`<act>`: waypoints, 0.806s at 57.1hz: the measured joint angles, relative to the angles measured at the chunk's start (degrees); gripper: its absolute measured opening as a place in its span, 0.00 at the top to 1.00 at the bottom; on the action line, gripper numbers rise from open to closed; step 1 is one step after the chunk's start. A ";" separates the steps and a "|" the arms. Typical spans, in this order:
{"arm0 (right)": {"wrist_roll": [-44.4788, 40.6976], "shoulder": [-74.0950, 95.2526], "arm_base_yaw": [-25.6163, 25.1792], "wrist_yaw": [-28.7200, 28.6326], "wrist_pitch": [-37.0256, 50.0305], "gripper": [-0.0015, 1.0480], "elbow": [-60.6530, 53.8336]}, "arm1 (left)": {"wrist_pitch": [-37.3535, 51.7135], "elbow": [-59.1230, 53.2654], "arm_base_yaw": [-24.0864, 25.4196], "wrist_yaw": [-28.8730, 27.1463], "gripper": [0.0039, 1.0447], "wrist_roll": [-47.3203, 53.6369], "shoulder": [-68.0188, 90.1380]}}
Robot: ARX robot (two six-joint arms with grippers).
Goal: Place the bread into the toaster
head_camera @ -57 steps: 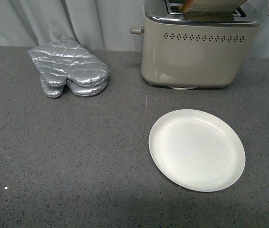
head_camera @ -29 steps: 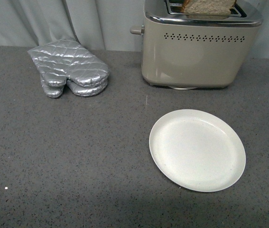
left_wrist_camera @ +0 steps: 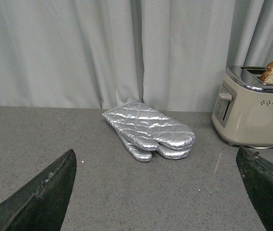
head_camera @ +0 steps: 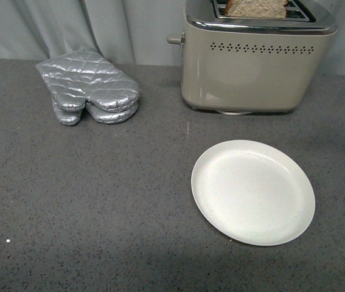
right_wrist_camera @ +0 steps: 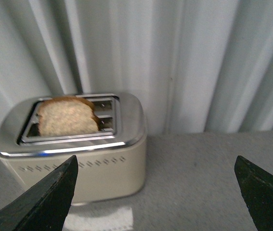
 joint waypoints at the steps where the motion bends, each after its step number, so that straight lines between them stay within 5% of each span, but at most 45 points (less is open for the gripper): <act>1: -0.22 -1.29 -0.28 -0.02 -0.57 0.09 -1.18 | 0.00 0.00 0.00 0.00 0.06 0.00 0.00; 28: -4.46 -29.68 -3.91 2.51 -9.55 0.10 -23.10 | -0.02 0.00 0.00 0.00 0.06 0.00 0.00; 37: -4.20 -35.45 -12.07 -16.39 2.60 0.35 -30.69 | -0.02 0.00 0.00 0.00 0.06 0.00 0.00; 46: -4.20 -38.40 -12.46 -17.73 3.19 0.62 -33.57 | -0.02 0.00 0.00 0.00 0.06 0.00 0.00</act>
